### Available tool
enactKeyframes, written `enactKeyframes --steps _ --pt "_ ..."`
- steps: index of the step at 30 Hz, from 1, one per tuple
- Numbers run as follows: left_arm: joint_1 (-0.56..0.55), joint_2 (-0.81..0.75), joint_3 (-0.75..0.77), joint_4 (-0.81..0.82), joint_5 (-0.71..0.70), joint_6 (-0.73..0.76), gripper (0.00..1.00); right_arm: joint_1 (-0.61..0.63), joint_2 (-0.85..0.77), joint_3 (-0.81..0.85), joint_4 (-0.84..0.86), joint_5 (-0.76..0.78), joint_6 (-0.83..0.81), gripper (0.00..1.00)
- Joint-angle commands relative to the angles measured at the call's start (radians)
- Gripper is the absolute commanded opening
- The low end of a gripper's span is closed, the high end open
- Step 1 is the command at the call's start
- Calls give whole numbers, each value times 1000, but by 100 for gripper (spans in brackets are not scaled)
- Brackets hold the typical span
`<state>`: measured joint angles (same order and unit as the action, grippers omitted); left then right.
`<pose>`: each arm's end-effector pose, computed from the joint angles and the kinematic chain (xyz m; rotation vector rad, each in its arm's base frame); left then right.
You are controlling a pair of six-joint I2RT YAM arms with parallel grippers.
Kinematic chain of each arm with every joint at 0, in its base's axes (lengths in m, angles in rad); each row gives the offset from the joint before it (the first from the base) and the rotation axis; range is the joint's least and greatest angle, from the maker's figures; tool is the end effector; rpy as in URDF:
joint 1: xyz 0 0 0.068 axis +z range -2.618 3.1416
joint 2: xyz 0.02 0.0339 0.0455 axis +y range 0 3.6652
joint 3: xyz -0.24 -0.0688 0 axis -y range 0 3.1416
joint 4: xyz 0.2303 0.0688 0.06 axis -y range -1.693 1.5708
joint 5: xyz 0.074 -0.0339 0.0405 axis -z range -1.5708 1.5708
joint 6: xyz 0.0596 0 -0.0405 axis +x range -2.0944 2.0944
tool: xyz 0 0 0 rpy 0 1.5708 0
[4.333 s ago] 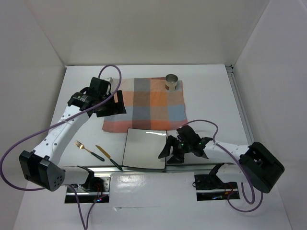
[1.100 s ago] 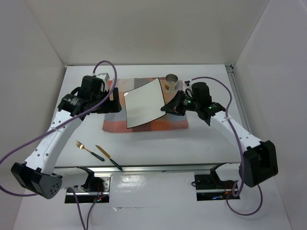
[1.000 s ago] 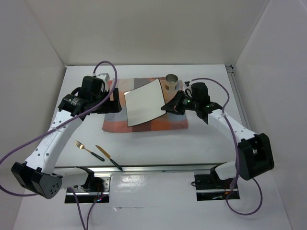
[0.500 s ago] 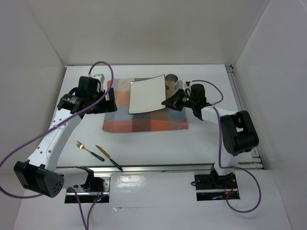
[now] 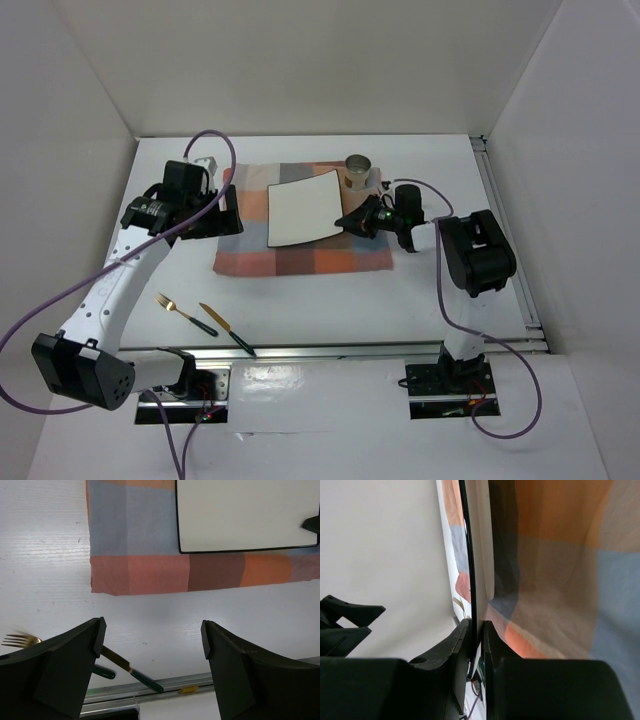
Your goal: Set the dinner table for one person
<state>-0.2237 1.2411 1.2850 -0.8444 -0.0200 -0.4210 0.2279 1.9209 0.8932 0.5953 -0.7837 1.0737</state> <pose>0.2565 -0.0571 0.3147 -0.2450 2.3772 -0.2842 0.3589 0.1264 0.1241 0.3682 2.2189 1.5578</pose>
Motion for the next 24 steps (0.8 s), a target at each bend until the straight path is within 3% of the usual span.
enactKeyframes --steps 1,11,24 --pt "6 0 -6 22 12 14 96 -22 -11 26 311 -118 43 0" --pt "15 18 -6 31 12 14 95 -22 73 -28 400 -129 74 0" --pt "15 18 -15 31 31 14 95 -22 112 87 169 -187 -49 0"
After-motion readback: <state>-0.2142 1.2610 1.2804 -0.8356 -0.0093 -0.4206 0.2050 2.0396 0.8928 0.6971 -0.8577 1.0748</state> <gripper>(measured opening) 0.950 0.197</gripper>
